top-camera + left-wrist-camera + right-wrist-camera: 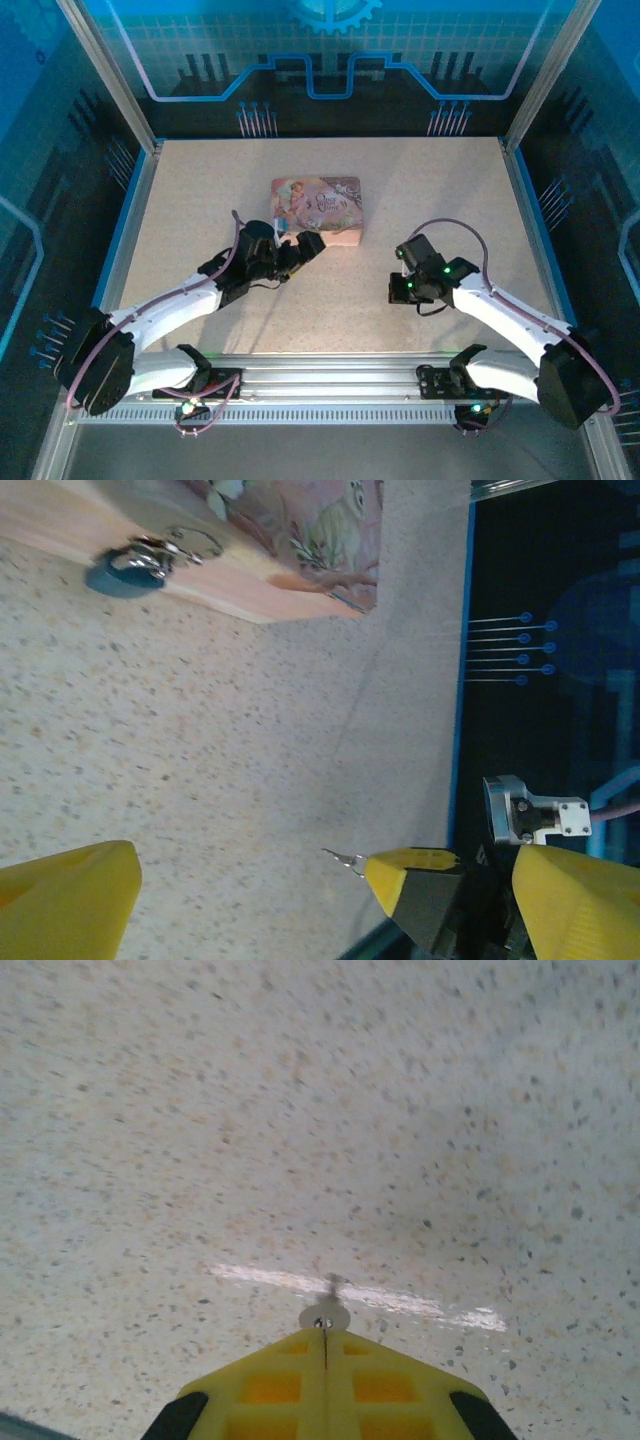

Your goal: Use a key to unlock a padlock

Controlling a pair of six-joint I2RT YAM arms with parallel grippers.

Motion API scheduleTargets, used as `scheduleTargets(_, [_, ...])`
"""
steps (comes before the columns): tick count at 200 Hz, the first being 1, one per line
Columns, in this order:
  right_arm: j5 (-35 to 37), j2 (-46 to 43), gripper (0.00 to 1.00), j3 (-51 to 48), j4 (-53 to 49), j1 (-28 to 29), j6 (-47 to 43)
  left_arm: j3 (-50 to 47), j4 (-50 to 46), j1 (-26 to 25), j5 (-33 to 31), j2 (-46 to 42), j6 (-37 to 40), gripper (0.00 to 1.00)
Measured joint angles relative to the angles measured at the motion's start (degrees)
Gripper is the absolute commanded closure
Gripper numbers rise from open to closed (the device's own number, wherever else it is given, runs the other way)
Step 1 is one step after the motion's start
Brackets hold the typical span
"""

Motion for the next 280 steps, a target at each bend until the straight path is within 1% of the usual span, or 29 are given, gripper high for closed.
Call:
scheduleTargets(48, [-1.3, -1.2, 1.0, 5.6, -1.1, 0.3, -5.9, 1.2, 0.4, 0.0, 4.0, 1.6, -10.1, 0.05])
scheduleTargets(72, [-1.8, -1.1, 1.0, 8.6, -1.0, 1.3, -7.9, 1.2, 2.3, 0.0, 5.3, 2.1, -16.3, 0.07])
scheduleTargets(94, [-2.2, -0.1, 1.0, 11.6, -0.6, 2.8, -9.0, 0.2, 7.0, -0.1, 5.7, 2.3, -22.5, 0.08])
scheduleTargets(125, [-2.5, 3.0, 1.0, 15.6, 1.2, 5.5, -9.7, -4.5, 15.9, -0.7, 5.4, 2.9, -33.2, 0.11])
scheduleTargets(151, [-2.8, 6.3, 1.0, 18.5, 3.2, 7.9, -9.9, -8.3, 21.7, -1.7, 4.0, 4.3, -41.3, 0.13])
scheduleTargets(177, [-2.8, 9.5, 1.0, 20.6, 6.0, 10.3, -9.8, -10.1, 25.9, -2.7, 1.9, 4.8, -47.1, 0.15])
scheduleTargets(210, [-3.0, 13.6, 1.0, 22.1, 9.0, 12.6, -9.1, -10.7, 30.6, -3.5, -0.7, 4.8, -52.2, 0.17])
scheduleTargets(251, [-3.2, 16.6, 1.0, 22.9, 11.5, 14.8, -7.8, -12.3, 33.5, -3.9, -3.4, 4.8, -52.3, 0.19])
scheduleTargets(280, [-3.2, 16.7, 1.0, 23.4, 12.1, 15.4, -7.1, -13.3, 33.6, -4.2, -4.9, 4.8, -52.3, 0.23])
